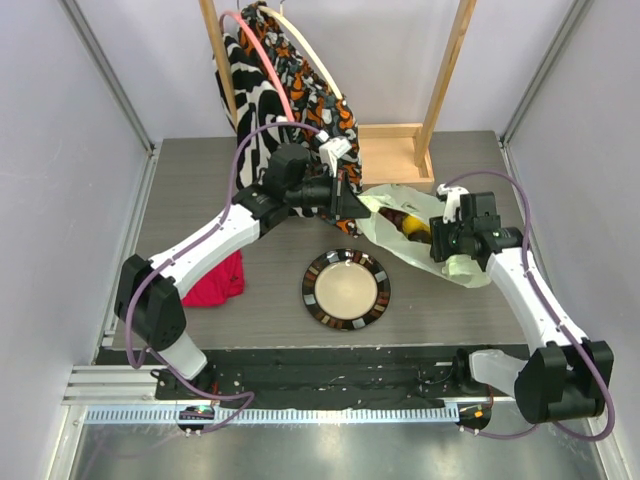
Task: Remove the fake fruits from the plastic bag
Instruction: Take out the fake fruit from the plastic bag.
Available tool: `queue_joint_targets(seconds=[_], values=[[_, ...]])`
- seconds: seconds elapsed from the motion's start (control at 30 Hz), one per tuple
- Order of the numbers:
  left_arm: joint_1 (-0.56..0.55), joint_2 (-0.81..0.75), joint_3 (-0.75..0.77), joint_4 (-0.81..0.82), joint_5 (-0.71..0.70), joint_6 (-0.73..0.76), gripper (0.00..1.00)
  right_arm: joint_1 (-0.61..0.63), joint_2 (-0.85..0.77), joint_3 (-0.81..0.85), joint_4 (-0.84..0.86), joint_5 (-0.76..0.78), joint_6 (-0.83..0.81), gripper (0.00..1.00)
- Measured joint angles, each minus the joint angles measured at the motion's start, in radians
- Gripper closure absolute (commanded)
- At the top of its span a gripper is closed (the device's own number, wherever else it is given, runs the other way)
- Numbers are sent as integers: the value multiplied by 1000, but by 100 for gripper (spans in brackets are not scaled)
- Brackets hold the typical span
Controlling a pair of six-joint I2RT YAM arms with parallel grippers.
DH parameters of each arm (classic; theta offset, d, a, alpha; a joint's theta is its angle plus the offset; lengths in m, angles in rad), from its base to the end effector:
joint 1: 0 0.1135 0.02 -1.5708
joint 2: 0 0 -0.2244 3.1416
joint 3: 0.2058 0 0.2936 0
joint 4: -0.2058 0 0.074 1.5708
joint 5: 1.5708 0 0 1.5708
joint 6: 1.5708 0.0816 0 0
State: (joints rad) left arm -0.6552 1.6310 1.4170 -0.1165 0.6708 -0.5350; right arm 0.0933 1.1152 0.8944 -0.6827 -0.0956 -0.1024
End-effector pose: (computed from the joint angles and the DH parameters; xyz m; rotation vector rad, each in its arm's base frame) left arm 0.3319 -0.3190 0.2903 0.6280 2.0014 -1.4024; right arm 0.3088 0.0367 0.1887 -0.2822 2.4558 0.1143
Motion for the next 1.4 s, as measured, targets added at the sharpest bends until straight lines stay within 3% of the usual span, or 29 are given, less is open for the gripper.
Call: queue_joint_targets(seconds=[0.4,0.6,1.07,1.1,1.13,1.17,1.27,1.4], values=[[-31,24,47,-35,11,62,100,-4,327,204,78,-43,-42,50],[-31,31,55,-56,11,85,100,-4,484,303,126,-53,-22,35],[-31,46,43,-84,3,124,100,-3,785,458,161,-49,75,24],[-31,50,43,-84,3,124,100,-3,787,462,160,-44,78,26],[-31,52,43,-85,3,124,100,-3,789,465,160,-38,80,41],[-31,54,43,-85,3,124,100,-2,791,466,160,-33,82,48],[-31,56,43,-84,3,124,100,2,792,467,161,-14,74,62],[-31,61,46,-84,3,124,100,0,784,475,146,-19,59,67]])
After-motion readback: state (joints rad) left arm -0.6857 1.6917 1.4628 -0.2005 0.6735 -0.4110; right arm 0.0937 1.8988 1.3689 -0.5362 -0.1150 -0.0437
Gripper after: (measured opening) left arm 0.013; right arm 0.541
